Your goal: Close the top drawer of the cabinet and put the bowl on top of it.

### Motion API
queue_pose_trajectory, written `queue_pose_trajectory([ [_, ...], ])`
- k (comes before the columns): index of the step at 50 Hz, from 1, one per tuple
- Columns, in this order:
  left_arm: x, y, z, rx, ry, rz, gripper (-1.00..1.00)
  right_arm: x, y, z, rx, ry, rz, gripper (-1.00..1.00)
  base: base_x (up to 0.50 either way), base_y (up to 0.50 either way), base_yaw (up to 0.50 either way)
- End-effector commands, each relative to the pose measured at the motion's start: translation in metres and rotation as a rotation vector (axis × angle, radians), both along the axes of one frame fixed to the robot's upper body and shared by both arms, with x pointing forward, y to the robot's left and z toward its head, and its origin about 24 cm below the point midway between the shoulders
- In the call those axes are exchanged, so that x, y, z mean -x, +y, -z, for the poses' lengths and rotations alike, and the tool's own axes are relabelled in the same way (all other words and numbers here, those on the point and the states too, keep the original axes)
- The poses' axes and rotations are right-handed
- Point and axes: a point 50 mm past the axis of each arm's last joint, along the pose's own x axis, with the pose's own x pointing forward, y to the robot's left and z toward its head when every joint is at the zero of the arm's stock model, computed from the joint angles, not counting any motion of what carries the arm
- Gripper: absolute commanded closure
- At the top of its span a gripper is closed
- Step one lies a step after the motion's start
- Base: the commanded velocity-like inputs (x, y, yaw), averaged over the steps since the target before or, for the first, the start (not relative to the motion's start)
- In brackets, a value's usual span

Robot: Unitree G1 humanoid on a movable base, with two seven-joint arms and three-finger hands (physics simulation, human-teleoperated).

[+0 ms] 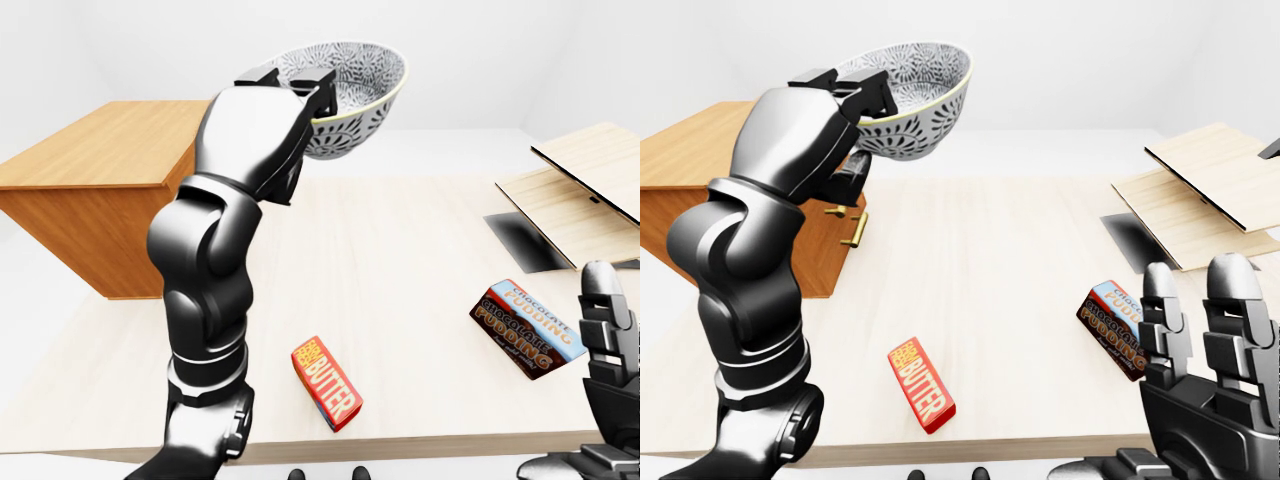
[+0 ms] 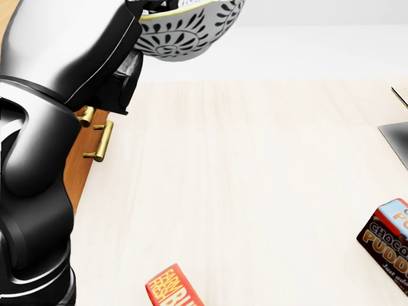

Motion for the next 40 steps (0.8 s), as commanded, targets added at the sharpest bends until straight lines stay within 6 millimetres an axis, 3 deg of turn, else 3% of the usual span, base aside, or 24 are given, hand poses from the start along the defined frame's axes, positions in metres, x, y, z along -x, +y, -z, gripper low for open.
queue_pose_trajectory([
  [1,-0.007,0.023,-0.025,0.021,-0.075,-0.026,1.00,0.000,0.002,0.001,0.002,0.013,-0.010,-1.00,0.00,0.00,0.00],
  [16,-0.015,0.051,-0.048,0.040,-0.130,-0.057,1.00,0.000,0.002,0.002,0.027,0.021,-0.019,-1.00,0.00,0.00,0.00],
  [40,-0.036,0.103,-0.053,0.121,-0.115,-0.169,1.00,-0.003,0.004,0.000,0.056,0.018,-0.027,-1.00,0.00,0.00,0.00],
])
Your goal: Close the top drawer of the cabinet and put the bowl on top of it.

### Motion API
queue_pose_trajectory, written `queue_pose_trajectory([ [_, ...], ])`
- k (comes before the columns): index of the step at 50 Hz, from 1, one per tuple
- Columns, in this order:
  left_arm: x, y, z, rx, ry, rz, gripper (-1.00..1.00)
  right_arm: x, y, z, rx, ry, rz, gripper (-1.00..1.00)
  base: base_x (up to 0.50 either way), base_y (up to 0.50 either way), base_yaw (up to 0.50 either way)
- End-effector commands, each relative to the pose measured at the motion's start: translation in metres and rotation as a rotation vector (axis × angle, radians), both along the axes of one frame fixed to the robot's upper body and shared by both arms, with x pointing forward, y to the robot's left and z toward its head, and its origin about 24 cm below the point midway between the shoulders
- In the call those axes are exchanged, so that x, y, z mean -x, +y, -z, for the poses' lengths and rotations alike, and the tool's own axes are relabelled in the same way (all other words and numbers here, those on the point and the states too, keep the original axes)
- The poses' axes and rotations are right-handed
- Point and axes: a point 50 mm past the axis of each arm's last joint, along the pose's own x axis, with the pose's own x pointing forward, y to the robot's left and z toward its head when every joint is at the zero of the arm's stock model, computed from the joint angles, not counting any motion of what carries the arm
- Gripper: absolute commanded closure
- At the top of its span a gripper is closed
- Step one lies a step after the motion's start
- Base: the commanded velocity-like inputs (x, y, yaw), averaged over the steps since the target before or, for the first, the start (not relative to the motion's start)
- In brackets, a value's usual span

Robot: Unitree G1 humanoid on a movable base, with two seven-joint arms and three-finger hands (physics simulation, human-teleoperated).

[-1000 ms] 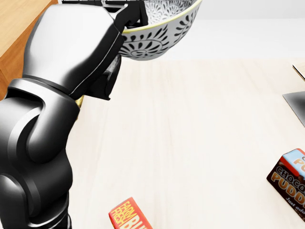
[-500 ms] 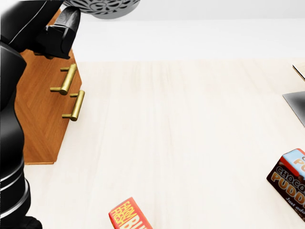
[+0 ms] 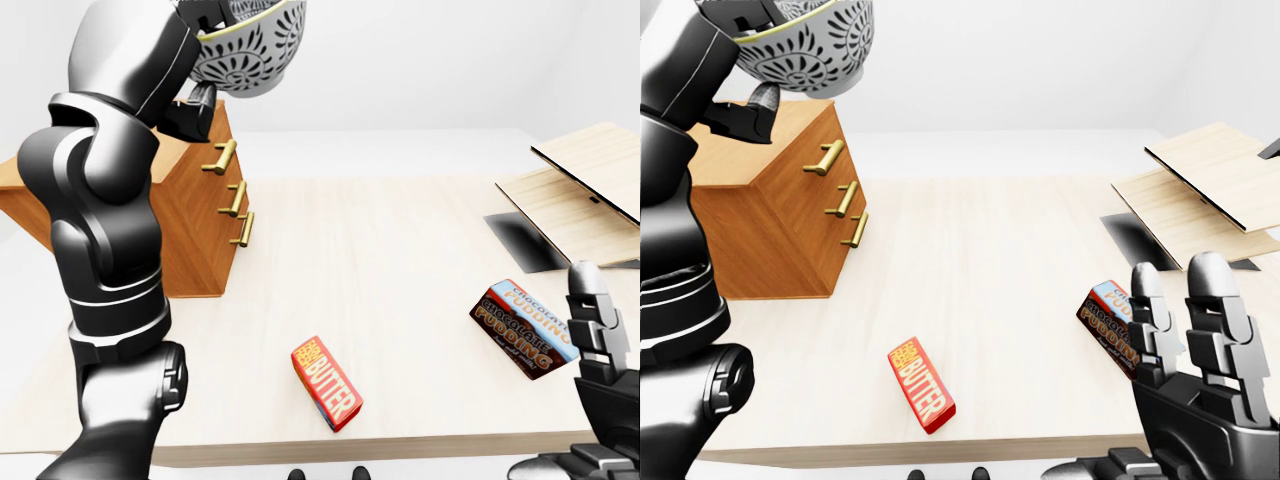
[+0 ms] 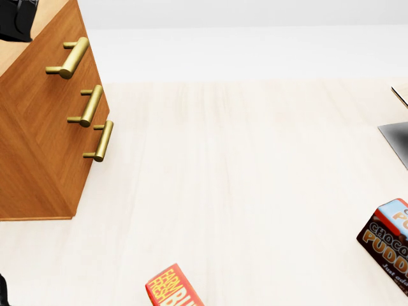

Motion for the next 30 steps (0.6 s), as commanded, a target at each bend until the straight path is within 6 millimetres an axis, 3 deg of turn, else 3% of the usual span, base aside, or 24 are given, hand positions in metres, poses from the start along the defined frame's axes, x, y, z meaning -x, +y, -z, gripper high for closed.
queue_pose_trajectory([
  [1,-0.007,0.030,-0.008,0.061,-0.031,-0.072,1.00,-0.002,0.001,-0.001,0.016,-0.004,-0.001,-1.00,0.00,0.00,0.00],
  [30,-0.035,0.103,0.005,0.277,0.038,-0.204,1.00,-0.003,0.002,0.000,0.018,0.003,-0.006,-1.00,0.00,0.00,0.00],
])
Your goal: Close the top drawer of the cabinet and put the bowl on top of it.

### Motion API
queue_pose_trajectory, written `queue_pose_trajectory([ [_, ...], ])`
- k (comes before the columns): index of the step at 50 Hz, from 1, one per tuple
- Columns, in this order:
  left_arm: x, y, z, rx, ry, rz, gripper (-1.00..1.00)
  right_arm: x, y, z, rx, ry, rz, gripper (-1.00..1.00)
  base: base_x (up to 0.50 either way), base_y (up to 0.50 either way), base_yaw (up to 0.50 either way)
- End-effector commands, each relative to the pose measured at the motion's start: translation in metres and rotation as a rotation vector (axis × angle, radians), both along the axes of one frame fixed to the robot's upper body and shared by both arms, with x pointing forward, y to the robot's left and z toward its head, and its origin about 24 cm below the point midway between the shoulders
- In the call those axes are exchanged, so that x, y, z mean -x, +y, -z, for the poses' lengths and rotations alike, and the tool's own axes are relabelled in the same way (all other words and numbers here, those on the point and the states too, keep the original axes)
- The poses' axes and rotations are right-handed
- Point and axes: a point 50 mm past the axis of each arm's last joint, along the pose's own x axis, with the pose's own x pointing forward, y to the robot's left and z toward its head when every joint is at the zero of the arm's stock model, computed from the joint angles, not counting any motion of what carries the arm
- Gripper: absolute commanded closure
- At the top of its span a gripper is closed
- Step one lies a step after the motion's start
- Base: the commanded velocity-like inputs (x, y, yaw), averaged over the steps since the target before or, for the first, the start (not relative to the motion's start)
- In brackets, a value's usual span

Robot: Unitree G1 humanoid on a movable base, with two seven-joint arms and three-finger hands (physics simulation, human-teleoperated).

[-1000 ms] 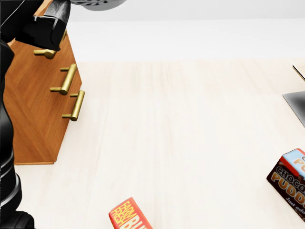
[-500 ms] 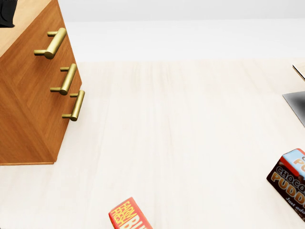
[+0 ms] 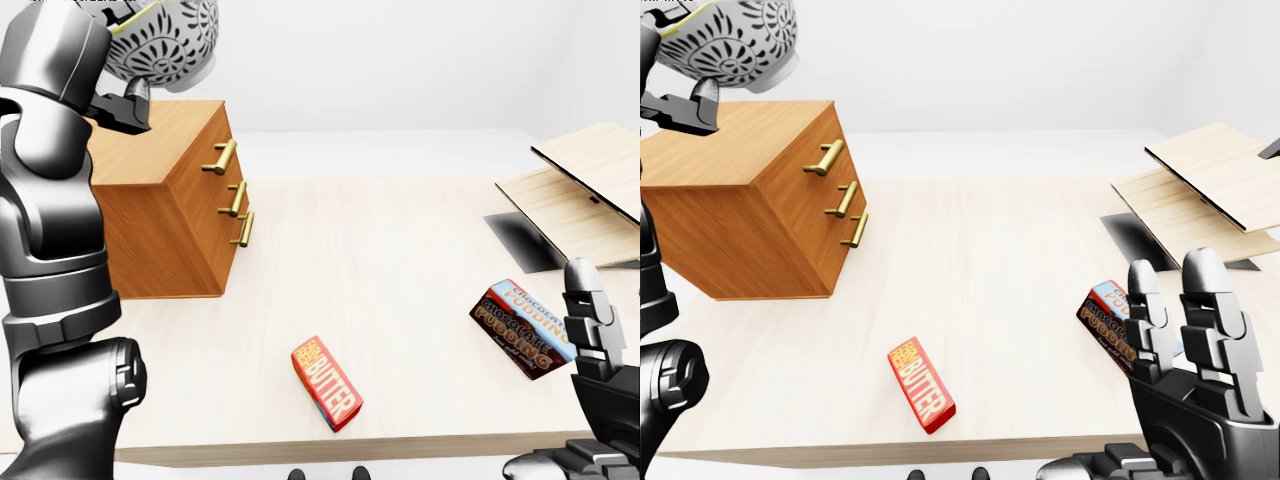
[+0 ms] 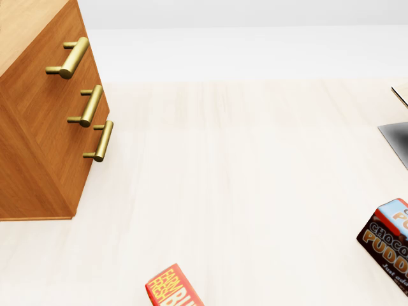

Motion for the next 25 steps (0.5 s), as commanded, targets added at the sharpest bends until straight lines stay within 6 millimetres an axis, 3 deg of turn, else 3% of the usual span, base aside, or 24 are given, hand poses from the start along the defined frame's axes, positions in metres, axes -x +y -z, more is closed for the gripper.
queue_pose_trajectory([
  [1,-0.007,0.034,0.003,0.093,0.000,-0.089,1.00,0.000,0.001,0.001,0.002,0.006,-0.004,-1.00,0.00,0.00,0.00],
  [25,-0.030,0.093,0.016,0.322,0.075,-0.277,1.00,-0.001,0.003,0.002,0.017,0.024,-0.017,-1.00,0.00,0.00,0.00],
])
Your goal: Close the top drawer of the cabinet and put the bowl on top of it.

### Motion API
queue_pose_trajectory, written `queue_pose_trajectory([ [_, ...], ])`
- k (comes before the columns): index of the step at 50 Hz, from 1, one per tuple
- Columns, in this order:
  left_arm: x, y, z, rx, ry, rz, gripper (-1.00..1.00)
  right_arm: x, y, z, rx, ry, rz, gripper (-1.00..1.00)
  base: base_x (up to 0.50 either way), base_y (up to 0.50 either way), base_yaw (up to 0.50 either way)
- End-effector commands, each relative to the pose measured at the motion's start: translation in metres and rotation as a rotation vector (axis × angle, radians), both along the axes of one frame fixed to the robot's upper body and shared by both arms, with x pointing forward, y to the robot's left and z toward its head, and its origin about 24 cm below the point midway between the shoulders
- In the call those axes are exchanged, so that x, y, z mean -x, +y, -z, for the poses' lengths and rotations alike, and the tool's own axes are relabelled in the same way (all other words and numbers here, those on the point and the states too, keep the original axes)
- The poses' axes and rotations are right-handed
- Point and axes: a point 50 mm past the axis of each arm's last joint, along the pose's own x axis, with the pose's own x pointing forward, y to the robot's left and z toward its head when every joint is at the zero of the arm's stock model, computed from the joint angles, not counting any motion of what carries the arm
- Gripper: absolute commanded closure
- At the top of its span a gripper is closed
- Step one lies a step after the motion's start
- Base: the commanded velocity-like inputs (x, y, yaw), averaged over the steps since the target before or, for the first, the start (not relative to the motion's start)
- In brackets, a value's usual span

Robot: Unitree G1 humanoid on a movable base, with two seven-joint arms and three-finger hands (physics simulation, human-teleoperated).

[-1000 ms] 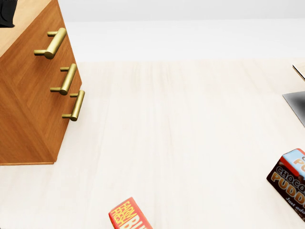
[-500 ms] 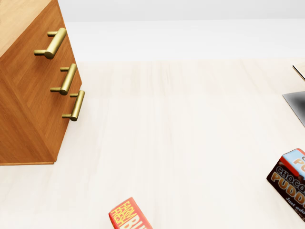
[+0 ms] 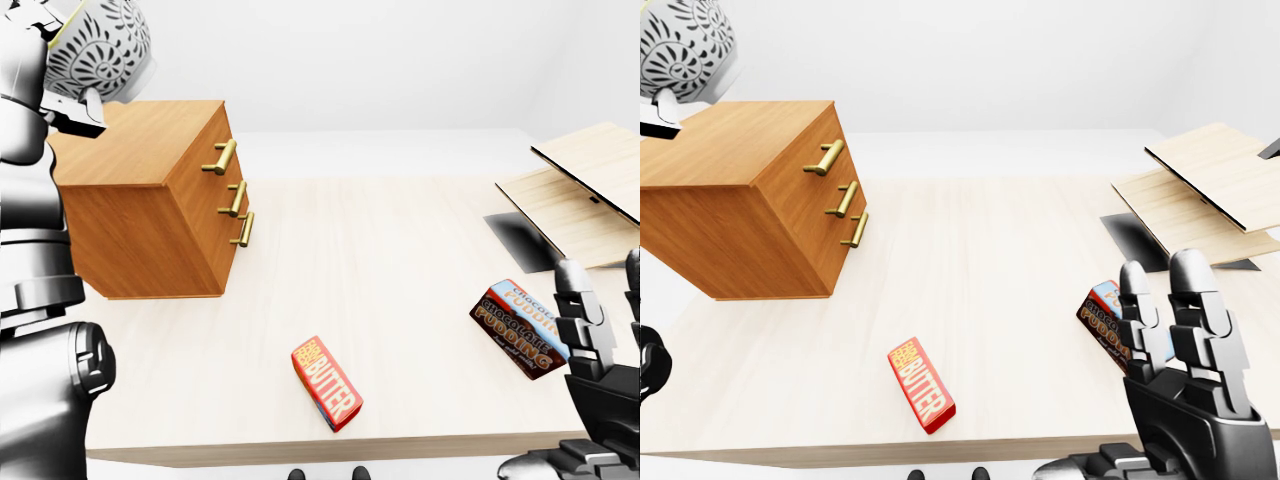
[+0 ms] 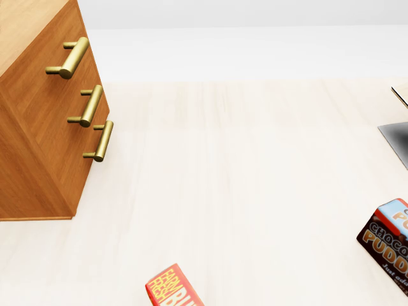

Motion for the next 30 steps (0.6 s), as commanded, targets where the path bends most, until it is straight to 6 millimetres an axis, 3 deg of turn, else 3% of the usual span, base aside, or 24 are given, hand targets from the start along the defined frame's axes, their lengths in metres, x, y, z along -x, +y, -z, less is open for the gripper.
queue_pose_trajectory([
  [1,-0.005,0.029,0.004,0.089,0.014,-0.126,1.00,0.000,0.000,0.001,0.002,0.007,0.000,-1.00,0.00,0.00,0.00],
  [15,-0.012,0.048,0.024,0.177,0.099,-0.213,1.00,-0.005,0.005,0.006,0.000,0.046,-0.020,-1.00,0.00,0.00,0.00],
  [30,-0.021,0.039,0.030,0.152,0.165,-0.209,1.00,-0.006,0.006,0.009,-0.010,0.058,-0.031,-1.00,0.00,0.00,0.00],
])
